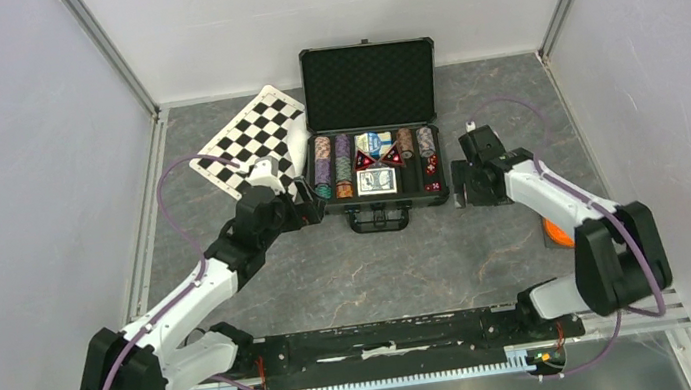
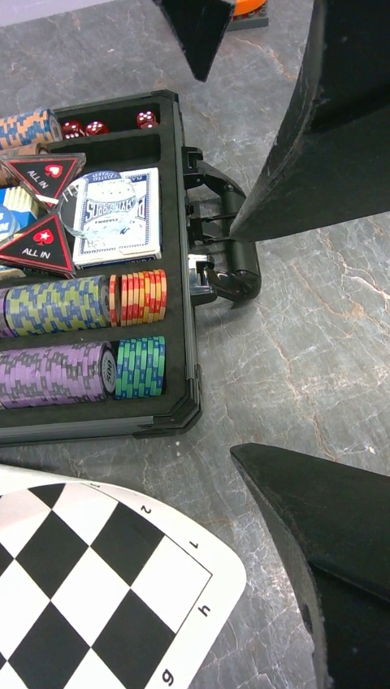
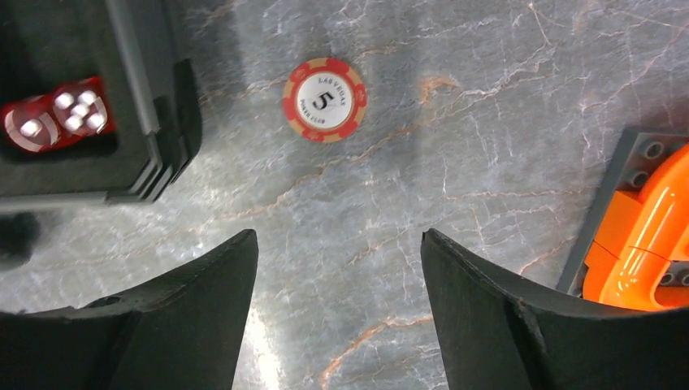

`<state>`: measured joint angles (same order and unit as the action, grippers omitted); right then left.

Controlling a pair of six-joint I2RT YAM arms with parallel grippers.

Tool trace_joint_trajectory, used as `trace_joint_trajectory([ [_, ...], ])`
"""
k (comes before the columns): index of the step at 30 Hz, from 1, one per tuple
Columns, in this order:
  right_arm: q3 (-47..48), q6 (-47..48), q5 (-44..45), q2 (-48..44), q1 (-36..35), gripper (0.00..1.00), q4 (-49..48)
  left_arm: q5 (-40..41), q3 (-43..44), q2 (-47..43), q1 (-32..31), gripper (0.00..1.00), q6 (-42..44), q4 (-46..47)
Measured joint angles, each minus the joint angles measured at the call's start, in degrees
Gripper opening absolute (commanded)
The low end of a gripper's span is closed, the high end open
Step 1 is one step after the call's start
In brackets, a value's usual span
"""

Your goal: Pack up texas hold em set

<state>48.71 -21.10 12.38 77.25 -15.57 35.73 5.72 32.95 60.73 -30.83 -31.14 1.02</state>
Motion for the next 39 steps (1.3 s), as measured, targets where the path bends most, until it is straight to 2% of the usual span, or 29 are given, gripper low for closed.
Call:
trace_joint_trajectory([
  [8,6.73,-2.45,-0.55,10.78,4.81,0.75,-0.63,0.15,-0.37,-0.07,0.00,1.00,0.00,0.09],
  [13,11.63,-3.69,-1.97,16.35,4.98,0.74,-2.03,0.07,-0.72,-0.92,0.00,1.00,0.00,0.31],
  [20,13.25,-5.05,-1.84,21.44,4.87,0.72,-2.14,0.13,-1.49,-2.29,0.00,1.00,0.02,0.85],
  [32,13.97,-6.14,-2.01,24.28,4.96,0.59,-2.27,0.17,-1.51,-2.84,0.00,1.00,0.07,0.85],
  [39,12.87,-7.26,-2.89,23.78,5.14,0.66,-3.37,0.17,-1.51,-2.86,0.00,1.00,0.07,0.85],
])
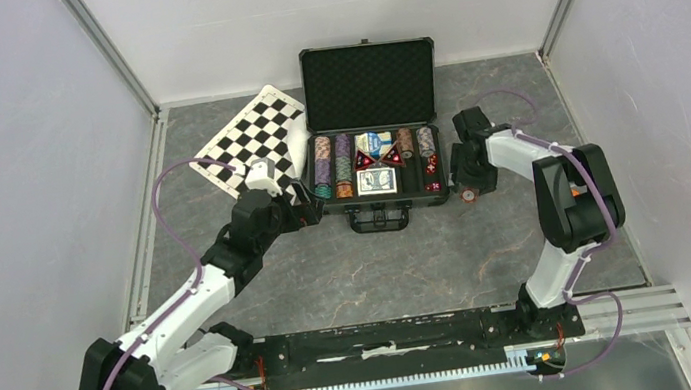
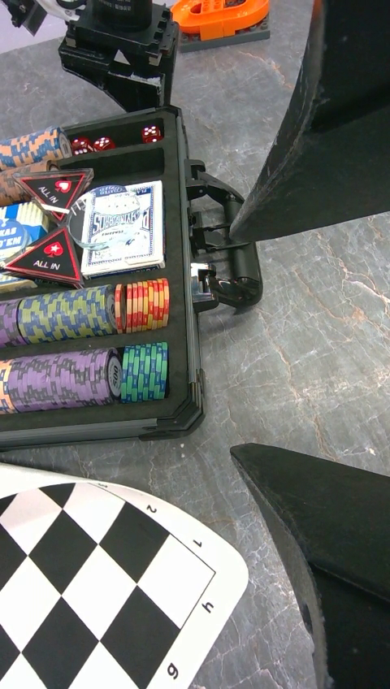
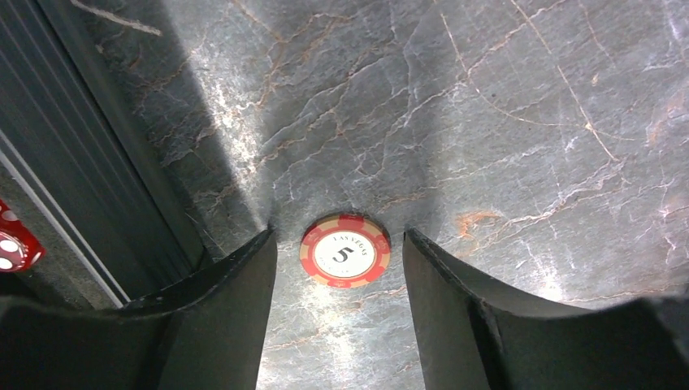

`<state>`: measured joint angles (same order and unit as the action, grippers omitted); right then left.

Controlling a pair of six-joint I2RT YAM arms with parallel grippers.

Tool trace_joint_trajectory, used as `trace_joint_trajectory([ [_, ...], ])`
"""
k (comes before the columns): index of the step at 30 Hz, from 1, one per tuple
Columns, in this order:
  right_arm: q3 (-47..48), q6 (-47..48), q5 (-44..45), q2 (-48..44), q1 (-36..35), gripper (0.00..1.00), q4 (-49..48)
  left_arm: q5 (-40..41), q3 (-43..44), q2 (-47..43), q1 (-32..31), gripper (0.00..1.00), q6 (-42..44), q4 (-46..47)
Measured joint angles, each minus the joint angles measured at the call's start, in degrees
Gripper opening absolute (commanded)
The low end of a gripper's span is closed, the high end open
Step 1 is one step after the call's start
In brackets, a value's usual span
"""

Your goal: Pack up texas hold em set

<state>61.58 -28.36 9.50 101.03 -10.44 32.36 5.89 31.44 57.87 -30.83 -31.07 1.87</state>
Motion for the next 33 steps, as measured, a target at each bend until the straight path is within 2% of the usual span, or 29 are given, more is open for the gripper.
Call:
trace_joint_trajectory([
  [5,-1.95,0.26,-0.76,-1.46,0.83,0.61,-1.81,0.02,0.00,-0.35,0.00,1.00,0.02,-0.02],
  [15,-5.90,0.59,-3.21,-4.63,1.73,0.60,-5.11,0.20,0.00,-0.66,0.00,1.00,0.07,-0.09],
  [23,-5.60,0.81,-2.82,-4.55,0.72,0.59,-3.54,0.83,0.00,-1.20,0.00,1.00,0.31,-0.13],
  [28,-4.66,0.87,-1.73,-3.69,0.37,0.52,-2.25,1.20,0.00,-1.42,0.00,1.00,0.33,-0.31],
  [33,-3.98,0.76,-1.27,-3.13,0.35,0.54,-1.42,1.31,0.00,-1.73,0.00,1.00,0.33,-0.48],
])
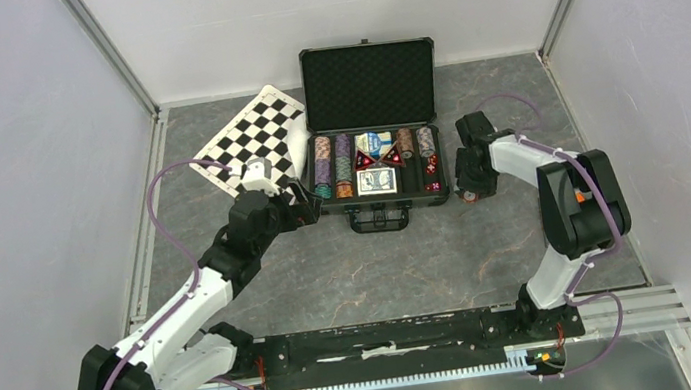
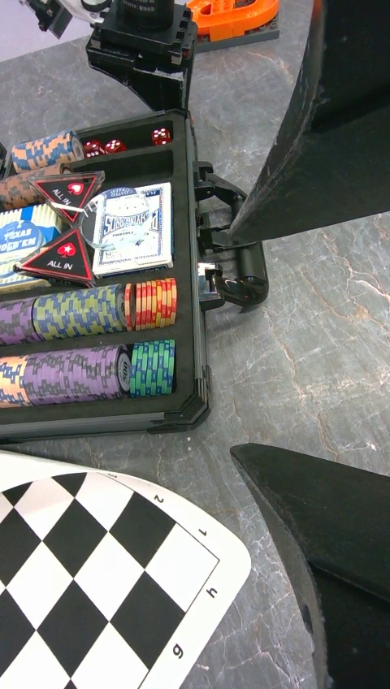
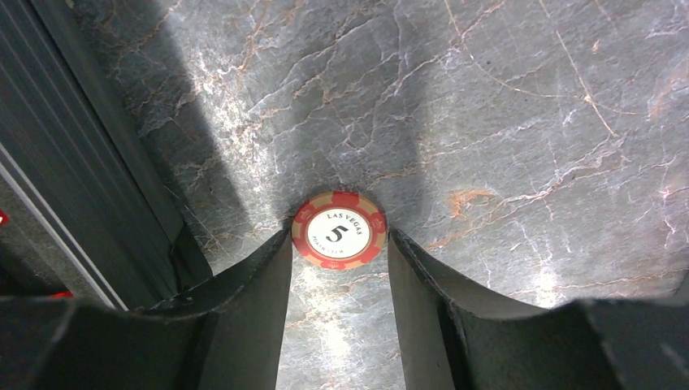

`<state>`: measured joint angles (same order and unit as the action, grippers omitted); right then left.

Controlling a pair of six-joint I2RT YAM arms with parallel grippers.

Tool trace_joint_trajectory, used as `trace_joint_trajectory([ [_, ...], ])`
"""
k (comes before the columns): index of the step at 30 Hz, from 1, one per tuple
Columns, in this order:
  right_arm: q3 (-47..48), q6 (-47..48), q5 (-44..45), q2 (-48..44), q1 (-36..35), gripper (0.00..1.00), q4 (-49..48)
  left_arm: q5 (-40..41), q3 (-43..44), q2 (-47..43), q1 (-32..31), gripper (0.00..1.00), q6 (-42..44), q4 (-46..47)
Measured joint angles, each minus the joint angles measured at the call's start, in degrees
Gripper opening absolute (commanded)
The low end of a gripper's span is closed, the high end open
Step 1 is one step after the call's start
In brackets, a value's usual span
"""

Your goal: Pack up texas hold em set

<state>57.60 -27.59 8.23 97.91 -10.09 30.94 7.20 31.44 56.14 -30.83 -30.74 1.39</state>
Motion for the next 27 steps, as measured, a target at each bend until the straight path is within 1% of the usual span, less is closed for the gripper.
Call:
trace_joint_trajectory([
  [3,1.14,0.11,0.04,0.85,0.00,0.56,1.16,0.00,0.00,-0.07,0.00,1.00,0.00,-0.02],
  [6,2.01,0.24,0.46,1.44,0.02,0.52,2.23,0.02,0.00,-0.07,0.00,1.00,0.00,-0.02],
  [8,2.25,0.31,0.46,1.66,0.00,0.45,2.40,0.02,0.00,-0.07,0.00,1.00,0.00,-0.02],
  [10,2.36,0.44,0.28,1.75,-0.04,0.43,2.43,0.04,0.00,-0.07,0.00,1.00,0.00,-0.02],
  [21,1.95,0.37,0.22,0.92,-0.04,0.44,2.60,0.17,0.00,-0.07,0.00,1.00,0.02,-0.04],
  [27,0.92,0.24,0.28,-2.71,-0.07,0.44,5.42,0.15,0.00,-0.04,0.00,1.00,0.02,-0.04],
])
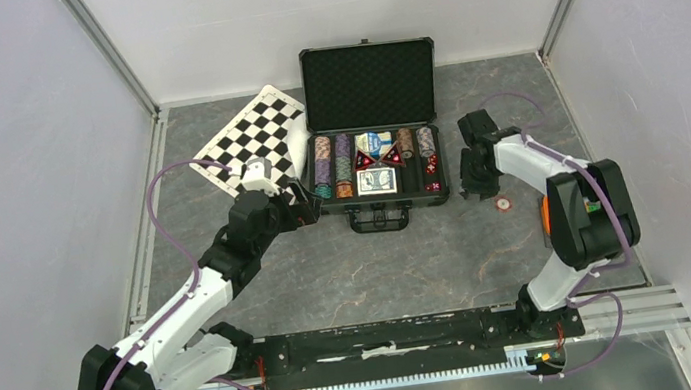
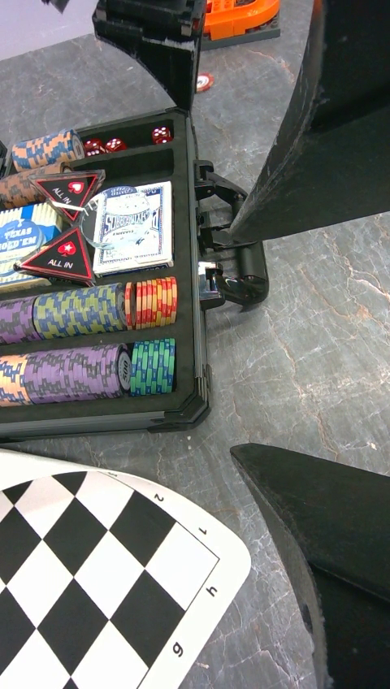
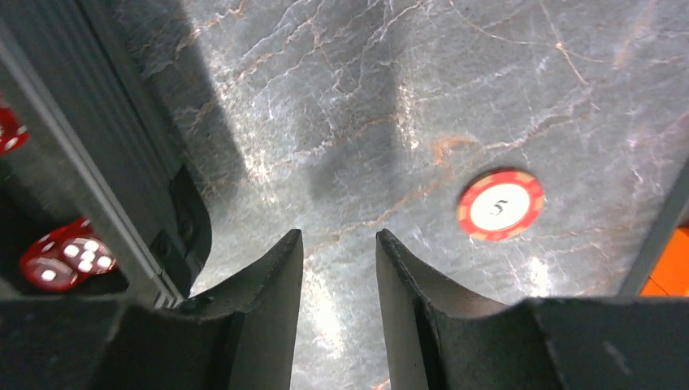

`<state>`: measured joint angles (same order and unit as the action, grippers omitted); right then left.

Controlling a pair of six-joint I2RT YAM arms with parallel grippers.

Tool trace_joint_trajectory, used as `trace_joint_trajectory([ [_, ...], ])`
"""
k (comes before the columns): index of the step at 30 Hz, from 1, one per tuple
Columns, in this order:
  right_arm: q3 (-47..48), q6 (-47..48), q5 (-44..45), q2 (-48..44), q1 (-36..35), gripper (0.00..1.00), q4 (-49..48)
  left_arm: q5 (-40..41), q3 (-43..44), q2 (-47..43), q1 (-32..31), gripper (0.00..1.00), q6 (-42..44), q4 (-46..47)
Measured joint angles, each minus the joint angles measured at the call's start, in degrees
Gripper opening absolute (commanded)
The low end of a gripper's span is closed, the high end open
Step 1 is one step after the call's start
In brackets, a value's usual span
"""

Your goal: Pack up texas hold em set

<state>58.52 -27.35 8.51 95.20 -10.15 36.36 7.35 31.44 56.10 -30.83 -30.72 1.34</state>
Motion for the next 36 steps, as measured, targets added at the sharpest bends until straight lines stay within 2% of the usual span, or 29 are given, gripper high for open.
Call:
trace_joint_trajectory([
  [2,-0.04,-0.02,-0.02,-1.88,0.00,0.47,0.81,0.00,0.00,0.07,0.00,1.00,0.00,0.00],
  [4,-0.04,-0.07,0.02,-3.67,0.00,0.58,1.27,0.00,0.00,0.26,0.00,1.00,0.02,0.00],
  [7,-0.04,0.00,0.57,-5.09,0.17,0.64,2.05,-0.02,0.00,0.57,0.00,1.00,0.02,0.00],
  [9,-0.04,0.39,0.57,-5.16,0.94,0.80,2.40,-0.02,0.00,0.61,0.00,1.00,0.02,0.00],
  [11,-0.35,0.79,0.70,-5.25,2.49,0.86,2.49,-0.04,0.00,0.61,0.00,1.00,0.02,0.00],
  [14,-3.82,2.16,0.20,-6.80,6.97,0.88,0.66,-0.07,0.00,0.61,0.02,1.00,0.02,0.00],
  [20,-7.54,3.76,-0.55,-7.23,14.10,0.85,0.42,-0.31,0.00,0.61,0.00,1.00,0.02,0.02],
  [29,-7.78,5.33,-1.90,-3.93,14.69,0.70,-2.95,-0.42,0.00,0.52,0.00,1.00,0.02,0.02],
  [32,-7.78,5.62,-2.71,-3.74,14.97,0.64,-3.56,-0.42,0.00,0.52,0.00,1.00,0.02,0.02],
  [34,-7.91,5.75,-2.75,-3.74,15.17,0.54,-4.20,-0.42,0.00,0.52,0.00,1.00,0.02,0.02],
  [36,-8.04,6.01,-2.75,-3.74,15.50,0.49,-4.98,-0.39,0.00,0.52,0.00,1.00,0.02,0.02],
])
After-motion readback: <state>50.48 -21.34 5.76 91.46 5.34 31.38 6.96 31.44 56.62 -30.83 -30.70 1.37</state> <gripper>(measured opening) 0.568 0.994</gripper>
